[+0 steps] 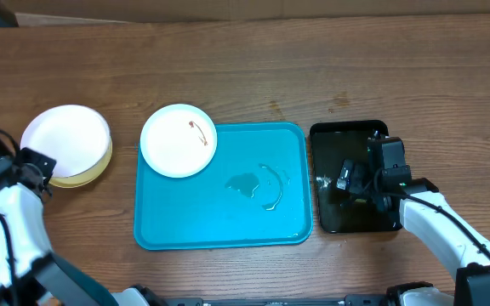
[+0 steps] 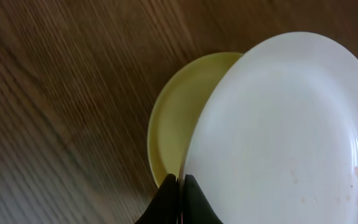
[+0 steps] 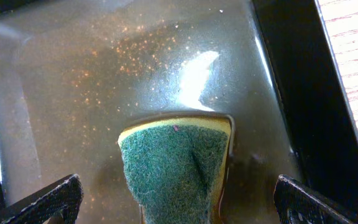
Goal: Clean dirty plates on tray and stack at the side
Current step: 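Stack the white plate onto the yellow plate left of the tray, then move the left gripper to the rim of the remaining white plate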
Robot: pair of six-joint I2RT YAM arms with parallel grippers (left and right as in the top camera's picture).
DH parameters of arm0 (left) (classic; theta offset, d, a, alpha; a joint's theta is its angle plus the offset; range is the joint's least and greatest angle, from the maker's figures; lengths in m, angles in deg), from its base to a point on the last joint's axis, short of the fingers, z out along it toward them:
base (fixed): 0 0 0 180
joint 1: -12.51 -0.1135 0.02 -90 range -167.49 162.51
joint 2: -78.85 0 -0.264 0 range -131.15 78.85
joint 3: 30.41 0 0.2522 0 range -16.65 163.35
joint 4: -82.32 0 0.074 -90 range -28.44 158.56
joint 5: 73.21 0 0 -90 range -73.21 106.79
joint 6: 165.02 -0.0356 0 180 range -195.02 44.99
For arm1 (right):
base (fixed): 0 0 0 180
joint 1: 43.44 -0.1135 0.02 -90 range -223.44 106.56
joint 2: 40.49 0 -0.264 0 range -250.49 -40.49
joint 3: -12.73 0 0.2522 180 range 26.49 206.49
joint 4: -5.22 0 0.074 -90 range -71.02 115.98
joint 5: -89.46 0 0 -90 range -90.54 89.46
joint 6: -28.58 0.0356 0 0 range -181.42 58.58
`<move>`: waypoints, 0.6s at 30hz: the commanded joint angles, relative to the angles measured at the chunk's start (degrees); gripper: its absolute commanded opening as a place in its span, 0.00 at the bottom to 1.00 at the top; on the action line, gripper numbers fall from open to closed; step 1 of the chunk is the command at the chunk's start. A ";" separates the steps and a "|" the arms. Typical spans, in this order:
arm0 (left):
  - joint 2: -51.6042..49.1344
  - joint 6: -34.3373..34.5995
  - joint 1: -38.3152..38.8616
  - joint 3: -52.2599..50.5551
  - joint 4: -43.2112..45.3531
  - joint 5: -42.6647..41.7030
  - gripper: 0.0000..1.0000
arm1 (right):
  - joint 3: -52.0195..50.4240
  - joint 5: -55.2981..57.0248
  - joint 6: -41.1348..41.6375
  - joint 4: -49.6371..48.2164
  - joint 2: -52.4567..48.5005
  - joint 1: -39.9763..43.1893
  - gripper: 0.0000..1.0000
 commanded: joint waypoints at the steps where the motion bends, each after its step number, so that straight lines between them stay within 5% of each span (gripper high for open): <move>1: -4.24 0.63 -0.68 1.31 3.10 -5.70 0.04 | -0.24 0.39 -0.17 -0.22 -0.07 0.15 1.00; 6: -7.91 0.63 -0.46 1.31 5.62 -5.53 0.05 | -0.24 0.39 -0.17 -0.22 -0.07 0.15 1.00; 7: -7.96 0.63 -0.59 1.31 5.79 -5.14 0.14 | -0.24 0.39 -0.17 -0.22 -0.07 0.15 1.00; 9: -7.65 0.59 -0.74 1.46 6.67 -4.83 0.56 | -0.24 0.39 -0.17 -0.22 -0.07 0.15 1.00; 11: -6.91 0.66 -0.72 1.90 6.19 -6.32 0.83 | -0.24 0.39 -0.17 -0.22 -0.07 0.15 1.00; 14: -4.07 2.49 0.76 2.58 4.90 -16.26 0.98 | -0.24 0.42 -0.17 -0.22 -0.07 0.15 1.00; 18: 1.84 3.52 5.49 2.71 0.04 -20.72 1.00 | -0.24 0.39 -0.17 -0.22 -0.07 0.15 1.00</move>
